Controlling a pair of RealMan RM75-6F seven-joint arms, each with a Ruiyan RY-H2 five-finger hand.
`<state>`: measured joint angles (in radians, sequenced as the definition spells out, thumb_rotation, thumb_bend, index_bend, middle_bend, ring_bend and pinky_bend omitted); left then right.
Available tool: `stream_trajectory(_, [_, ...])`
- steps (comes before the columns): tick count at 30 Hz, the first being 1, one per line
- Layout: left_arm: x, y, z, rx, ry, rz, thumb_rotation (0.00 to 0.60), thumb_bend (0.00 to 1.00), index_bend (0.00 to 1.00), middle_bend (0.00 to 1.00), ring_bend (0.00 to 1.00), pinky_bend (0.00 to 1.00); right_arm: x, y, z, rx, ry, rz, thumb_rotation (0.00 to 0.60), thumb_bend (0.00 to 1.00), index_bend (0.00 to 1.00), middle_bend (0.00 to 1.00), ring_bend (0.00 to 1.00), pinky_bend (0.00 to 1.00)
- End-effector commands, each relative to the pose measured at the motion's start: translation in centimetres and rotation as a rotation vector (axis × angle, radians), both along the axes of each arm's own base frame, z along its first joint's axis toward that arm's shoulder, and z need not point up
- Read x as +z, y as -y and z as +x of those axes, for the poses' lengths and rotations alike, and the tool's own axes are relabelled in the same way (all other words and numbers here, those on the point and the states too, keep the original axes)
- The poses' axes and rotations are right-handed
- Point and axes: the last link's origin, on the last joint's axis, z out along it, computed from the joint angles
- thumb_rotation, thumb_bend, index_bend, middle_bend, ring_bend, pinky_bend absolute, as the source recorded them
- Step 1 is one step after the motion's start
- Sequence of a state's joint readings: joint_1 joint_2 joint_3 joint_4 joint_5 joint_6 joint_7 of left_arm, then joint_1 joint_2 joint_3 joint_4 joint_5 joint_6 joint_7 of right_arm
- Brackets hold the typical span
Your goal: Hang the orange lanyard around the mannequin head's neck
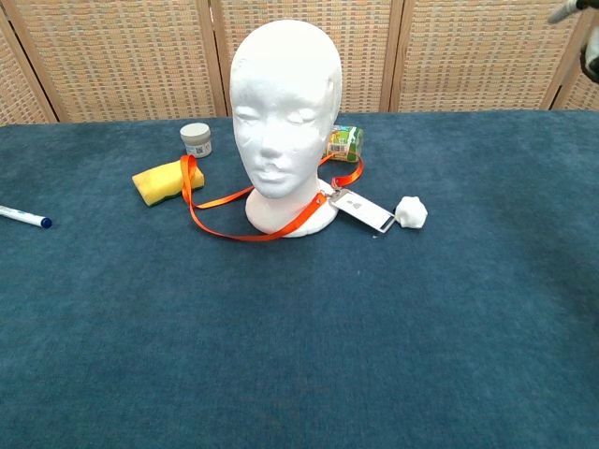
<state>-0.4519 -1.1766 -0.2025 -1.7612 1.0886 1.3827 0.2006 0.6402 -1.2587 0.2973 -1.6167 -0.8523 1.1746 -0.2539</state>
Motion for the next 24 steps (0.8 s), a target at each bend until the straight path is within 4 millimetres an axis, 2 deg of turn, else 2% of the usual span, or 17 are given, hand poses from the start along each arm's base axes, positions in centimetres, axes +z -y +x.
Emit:
stream_trajectory(1, [0.6,2.3,-1.5,0.030,-0.018,0.001,0.600,0.00,0.00,0.00,0.00,0.00,-1.1,-2.2,-2.0,-0.010,-0.037,0.134,0.600,1.00,0.13,0.75,0.66,0.86])
stream_trajectory(7, [0.7,5.8,-3.6,0.076,-0.031,0.018,0.600,0.00,0.00,0.00,0.00,0.00,-4.0,-4.6,-3.4,0.045,-0.084,0.365,0.600,1.00,0.14,0.75,0.66,0.86])
stream_trajectory(12, [0.4,8.1,-4.5,0.108,-0.015,0.018,0.600,0.01,0.00,0.00,0.00,0.00,-6.9,-5.1,-3.0,0.139,-0.119,0.474,0.600,1.00,0.14,0.75,0.66,0.86])
stream_trajectory(15, [0.1,8.7,-4.7,0.117,-0.019,0.017,0.600,0.01,0.00,0.00,0.00,0.00,-8.2,-5.0,-2.4,0.175,-0.130,0.508,0.600,1.00,0.14,0.75,0.66,0.86])
stream_trajectory(24, [-0.2,8.8,-4.7,0.114,-0.026,0.025,0.600,0.01,0.00,0.00,0.00,0.00,-12.1,-3.6,1.1,0.265,-0.150,0.553,0.600,1.00,0.14,0.75,0.66,0.86])
